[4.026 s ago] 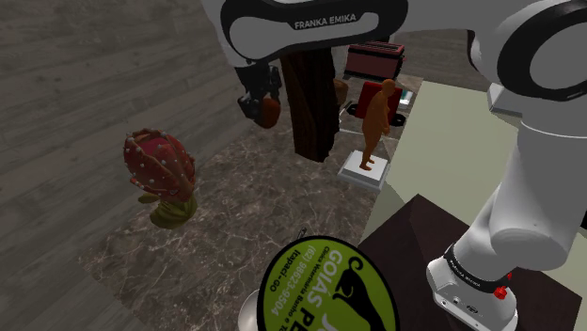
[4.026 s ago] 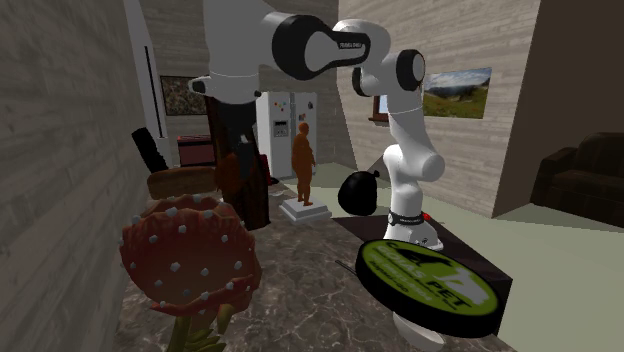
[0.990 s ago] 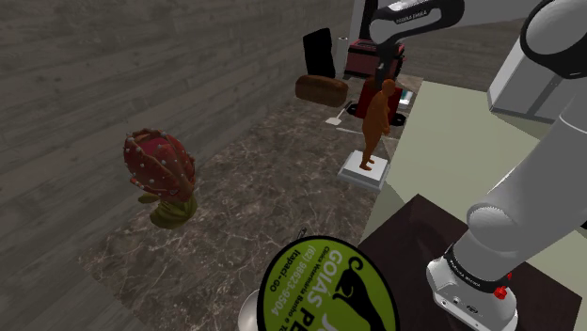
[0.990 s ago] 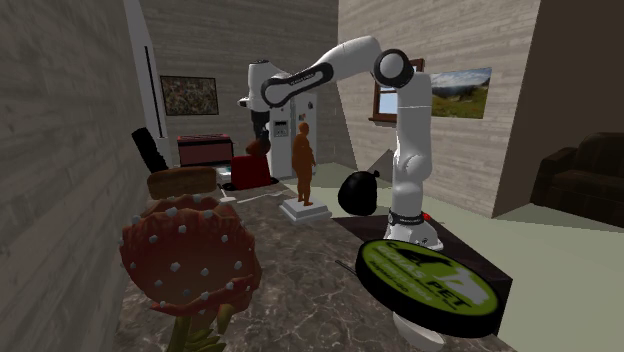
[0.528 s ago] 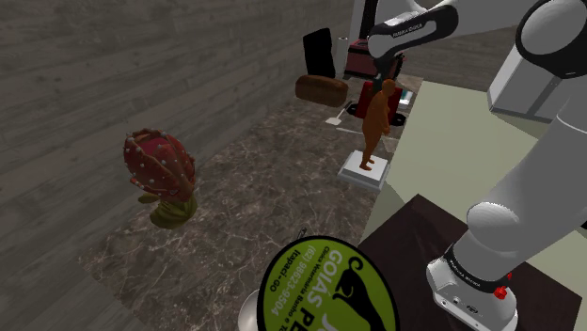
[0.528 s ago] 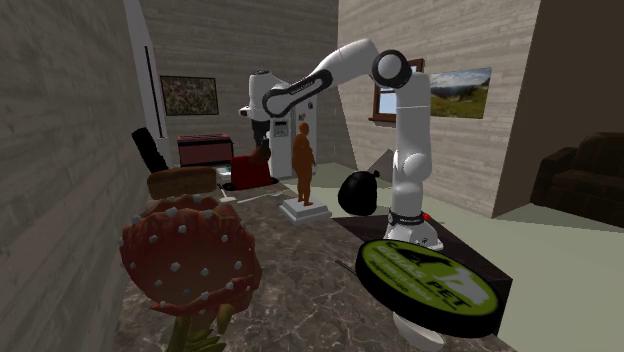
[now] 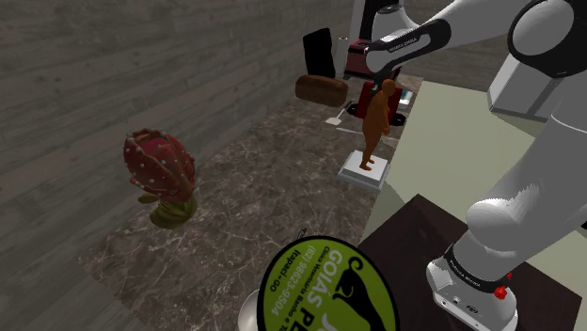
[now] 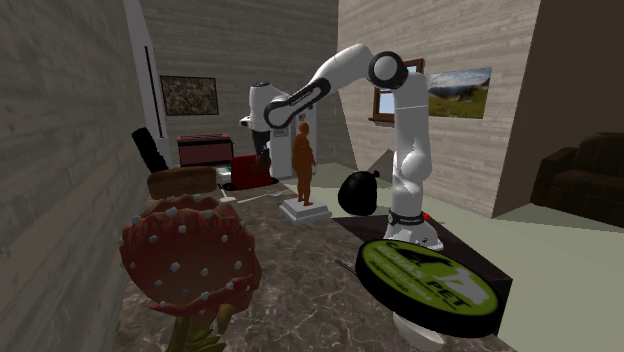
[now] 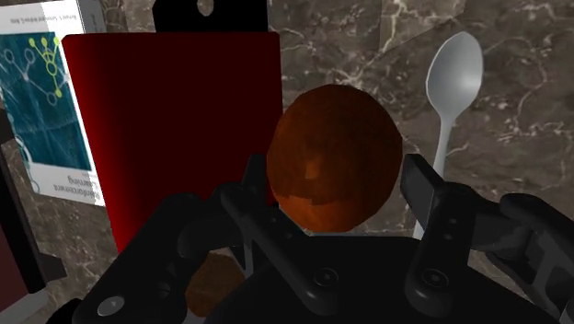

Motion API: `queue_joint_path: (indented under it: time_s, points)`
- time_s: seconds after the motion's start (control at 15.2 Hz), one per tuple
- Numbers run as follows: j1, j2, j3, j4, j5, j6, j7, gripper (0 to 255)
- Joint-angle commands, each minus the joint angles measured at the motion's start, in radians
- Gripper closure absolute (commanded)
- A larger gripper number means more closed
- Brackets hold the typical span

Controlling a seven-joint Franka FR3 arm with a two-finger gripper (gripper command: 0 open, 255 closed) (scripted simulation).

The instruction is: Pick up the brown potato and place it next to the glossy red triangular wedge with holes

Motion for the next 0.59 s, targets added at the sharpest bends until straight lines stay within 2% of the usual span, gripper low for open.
queue_joint_path:
  time_s: [0.0,0.53]
  points:
    - [0.0,0.007,-0.001,-0.021,-0.007,0.028,0.01,255]
    - [-0.002,0.055,-0.007,-0.07,-0.032,0.121,0.047,255]
